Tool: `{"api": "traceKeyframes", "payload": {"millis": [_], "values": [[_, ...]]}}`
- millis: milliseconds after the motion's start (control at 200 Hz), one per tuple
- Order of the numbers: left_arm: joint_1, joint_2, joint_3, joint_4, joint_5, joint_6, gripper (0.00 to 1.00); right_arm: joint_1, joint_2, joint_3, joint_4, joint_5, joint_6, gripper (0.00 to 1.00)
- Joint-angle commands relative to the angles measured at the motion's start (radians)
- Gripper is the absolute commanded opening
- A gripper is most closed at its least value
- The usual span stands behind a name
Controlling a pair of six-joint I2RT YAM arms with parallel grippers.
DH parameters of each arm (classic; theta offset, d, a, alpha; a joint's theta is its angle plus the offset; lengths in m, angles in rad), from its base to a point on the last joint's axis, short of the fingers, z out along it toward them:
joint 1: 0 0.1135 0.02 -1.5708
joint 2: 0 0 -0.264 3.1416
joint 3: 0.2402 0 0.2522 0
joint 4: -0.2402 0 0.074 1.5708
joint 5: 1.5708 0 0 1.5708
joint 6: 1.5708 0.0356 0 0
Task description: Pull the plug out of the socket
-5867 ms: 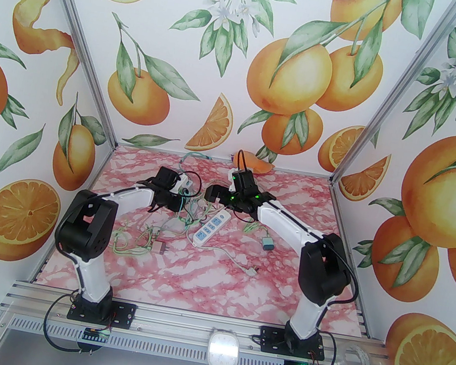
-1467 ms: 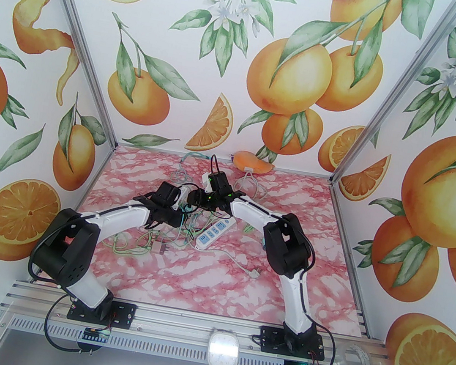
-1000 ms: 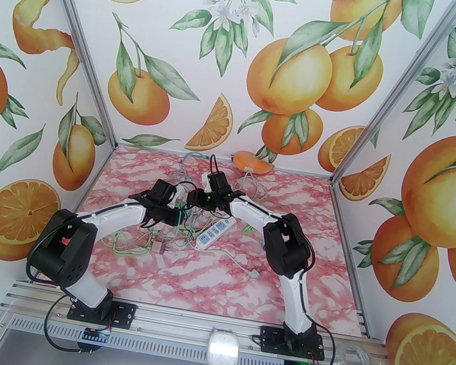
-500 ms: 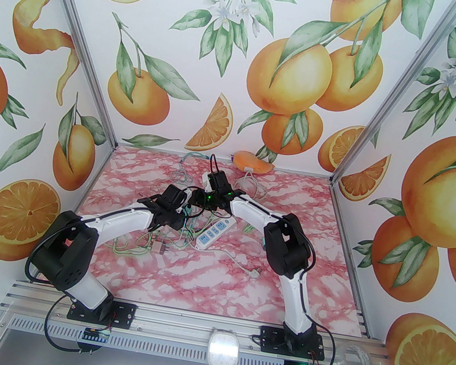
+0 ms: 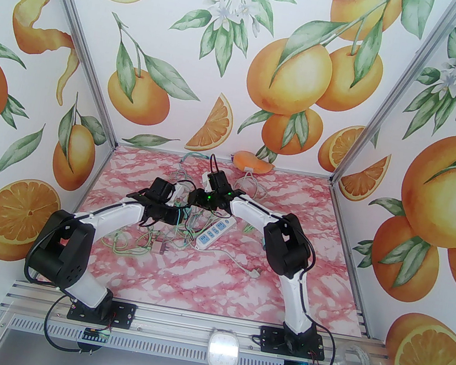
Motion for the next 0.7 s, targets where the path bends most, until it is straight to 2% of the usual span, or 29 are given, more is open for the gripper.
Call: {"api": "traceKeyframes", "payload": {"millis": [0, 155, 385, 560, 696], "values": [[-0.001, -0.059, 0.055, 0.047, 0.021, -0.016, 0.34, 0.008, 0.071, -0.044, -0.196, 0.071, -0.039, 0.43], [-0.091, -0.040, 0.096, -0.019, -0.149, 0.079, 0.35, 0.009, 0.074, -0.044, -0.202, 0.070, -0.044, 0.43], [-0.148, -0.001, 0.116, -0.059, -0.249, 0.128, 0.34, 0.009, 0.073, -0.043, -0.212, 0.074, -0.049, 0.43], [-0.141, -0.032, 0.119, -0.067, -0.261, 0.122, 0.34, 0.008, 0.068, -0.044, -0.209, 0.079, -0.047, 0.43], [-0.090, -0.084, 0.124, -0.091, -0.236, 0.106, 0.34, 0.009, 0.069, -0.044, -0.210, 0.081, -0.045, 0.43]]}}
